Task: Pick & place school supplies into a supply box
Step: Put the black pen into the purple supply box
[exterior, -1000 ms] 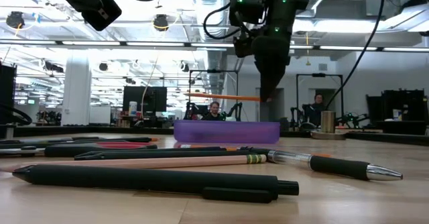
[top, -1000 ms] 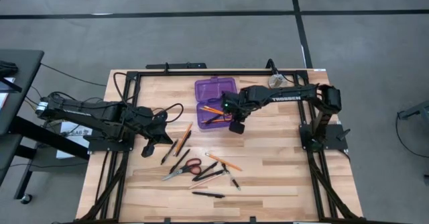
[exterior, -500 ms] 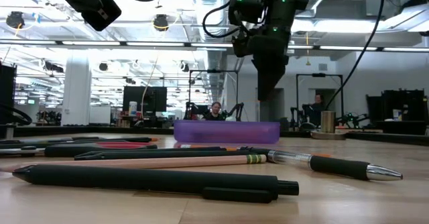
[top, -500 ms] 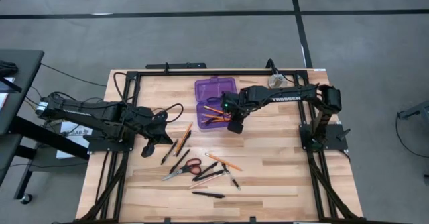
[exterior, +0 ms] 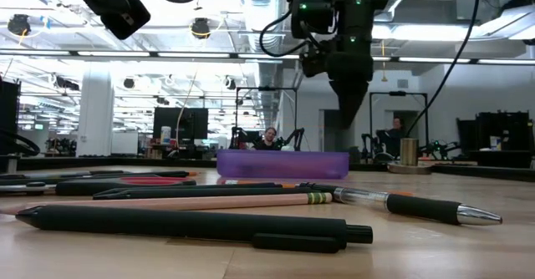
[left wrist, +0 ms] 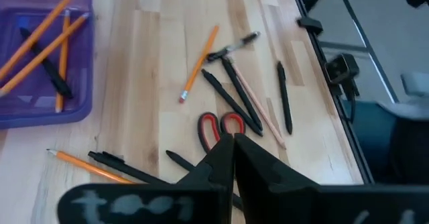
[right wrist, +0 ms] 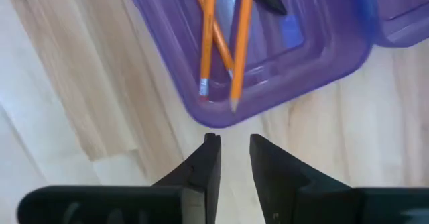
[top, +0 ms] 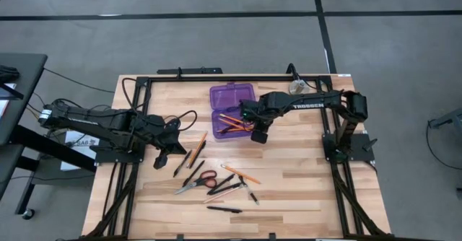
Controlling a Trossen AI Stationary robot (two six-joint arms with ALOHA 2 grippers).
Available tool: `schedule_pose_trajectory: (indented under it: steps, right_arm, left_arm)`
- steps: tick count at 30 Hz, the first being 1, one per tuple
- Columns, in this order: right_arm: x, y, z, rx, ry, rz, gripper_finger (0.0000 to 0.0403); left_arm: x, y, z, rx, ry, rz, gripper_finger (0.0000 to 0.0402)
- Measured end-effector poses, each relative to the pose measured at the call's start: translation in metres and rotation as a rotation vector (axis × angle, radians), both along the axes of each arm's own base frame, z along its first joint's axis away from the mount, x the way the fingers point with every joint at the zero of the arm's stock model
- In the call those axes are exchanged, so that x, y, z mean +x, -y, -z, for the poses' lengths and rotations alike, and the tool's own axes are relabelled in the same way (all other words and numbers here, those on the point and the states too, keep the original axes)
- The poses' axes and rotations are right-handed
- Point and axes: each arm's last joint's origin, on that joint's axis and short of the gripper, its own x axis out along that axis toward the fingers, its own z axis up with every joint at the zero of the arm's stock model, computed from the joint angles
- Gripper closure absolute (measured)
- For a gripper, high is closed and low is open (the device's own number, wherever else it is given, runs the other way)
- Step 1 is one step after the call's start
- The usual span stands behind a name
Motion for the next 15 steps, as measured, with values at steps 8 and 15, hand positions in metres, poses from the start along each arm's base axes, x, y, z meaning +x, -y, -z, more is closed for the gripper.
schedule_pose_trajectory:
  steps: [8,15]
  right_arm:
    - [-0.014,0.016,-0.017,-0.082,0.014,-0.080,0.0327]
    - [-0.041,0.030,-0.034,-0.105,0.083,-0.042,0.0327]
  left_arm:
    - [0.000,-0.007,0.002,0.020,-0.027,-0.286,0.0401]
    - [-0.011,-0.009,0.013,-0.085,-0.198,-0.469,0.0400]
